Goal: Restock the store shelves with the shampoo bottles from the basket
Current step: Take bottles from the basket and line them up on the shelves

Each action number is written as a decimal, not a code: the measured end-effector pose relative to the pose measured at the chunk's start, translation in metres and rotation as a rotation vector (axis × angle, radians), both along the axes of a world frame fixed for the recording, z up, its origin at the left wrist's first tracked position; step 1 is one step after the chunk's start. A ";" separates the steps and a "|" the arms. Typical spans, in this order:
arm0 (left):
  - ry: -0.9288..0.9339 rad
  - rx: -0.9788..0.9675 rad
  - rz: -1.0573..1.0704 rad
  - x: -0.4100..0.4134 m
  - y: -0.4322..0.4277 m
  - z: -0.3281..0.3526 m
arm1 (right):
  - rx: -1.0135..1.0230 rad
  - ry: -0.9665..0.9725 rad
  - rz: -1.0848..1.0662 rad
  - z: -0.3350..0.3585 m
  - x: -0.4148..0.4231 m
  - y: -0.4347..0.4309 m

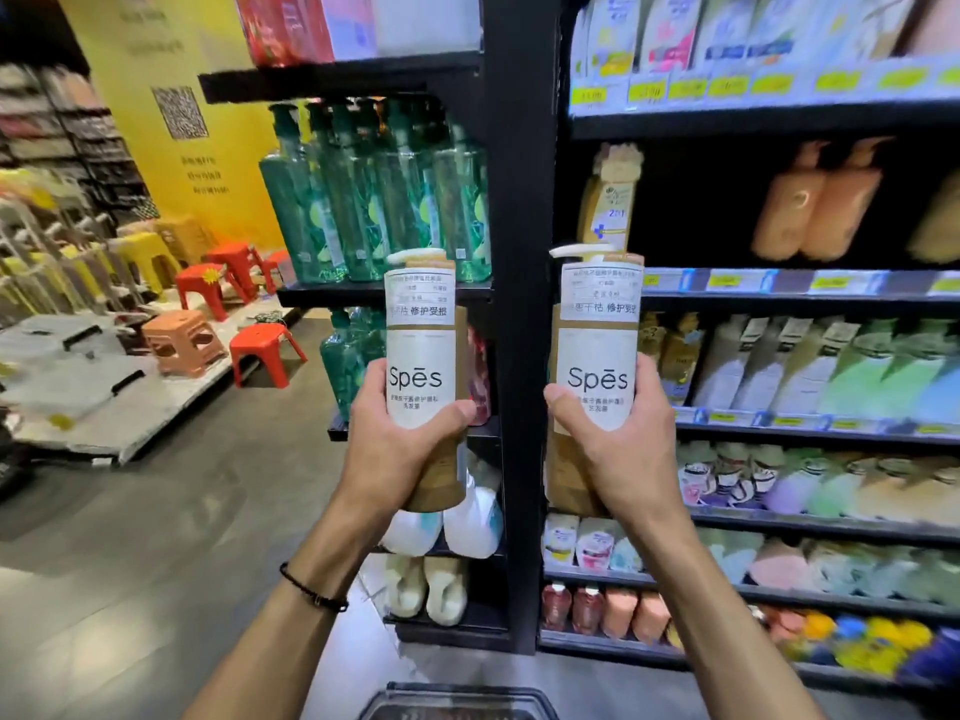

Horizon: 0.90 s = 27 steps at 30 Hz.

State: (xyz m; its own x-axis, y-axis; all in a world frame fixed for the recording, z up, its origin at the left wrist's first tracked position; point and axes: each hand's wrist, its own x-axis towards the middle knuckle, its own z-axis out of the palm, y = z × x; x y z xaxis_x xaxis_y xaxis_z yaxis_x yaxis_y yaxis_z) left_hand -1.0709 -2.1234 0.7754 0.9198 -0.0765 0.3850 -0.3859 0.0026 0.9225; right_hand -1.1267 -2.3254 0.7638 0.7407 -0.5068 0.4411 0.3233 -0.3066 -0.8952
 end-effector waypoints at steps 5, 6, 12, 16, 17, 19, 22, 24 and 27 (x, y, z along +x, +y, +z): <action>-0.060 -0.087 -0.073 0.005 -0.003 0.034 | -0.044 -0.075 -0.050 0.038 -0.007 -0.003; -0.055 -0.104 -0.091 0.007 -0.005 0.039 | -0.047 -0.090 -0.062 0.044 -0.009 -0.005; -0.117 -0.118 -0.169 0.028 -0.030 0.065 | -0.088 -0.163 -0.145 0.074 -0.015 -0.023; -0.112 -0.146 -0.210 0.036 -0.057 0.068 | -0.075 -0.194 -0.142 0.080 -0.015 -0.045; -0.114 -0.149 -0.225 0.038 -0.065 0.068 | -0.072 -0.204 -0.144 0.080 -0.013 -0.052; -0.118 -0.139 -0.246 0.042 -0.083 0.067 | -0.068 -0.222 -0.155 0.079 -0.010 -0.071; -0.123 -0.101 -0.238 0.048 -0.119 0.063 | -0.068 -0.228 -0.164 0.074 -0.004 -0.107; -0.124 -0.082 -0.222 0.053 -0.149 0.059 | -0.077 -0.235 -0.162 0.070 0.003 -0.136; -0.141 -0.069 -0.189 0.065 -0.200 0.050 | -0.090 -0.234 -0.155 0.063 0.019 -0.188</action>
State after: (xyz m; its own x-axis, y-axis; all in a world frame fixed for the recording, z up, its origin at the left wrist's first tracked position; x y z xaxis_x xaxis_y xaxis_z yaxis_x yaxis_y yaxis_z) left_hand -1.0064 -2.3236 0.8251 0.8284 -0.2113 0.5188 -0.4973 0.1486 0.8547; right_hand -1.1081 -2.5132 0.8266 0.5304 -0.5568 0.6392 0.4612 -0.4432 -0.7687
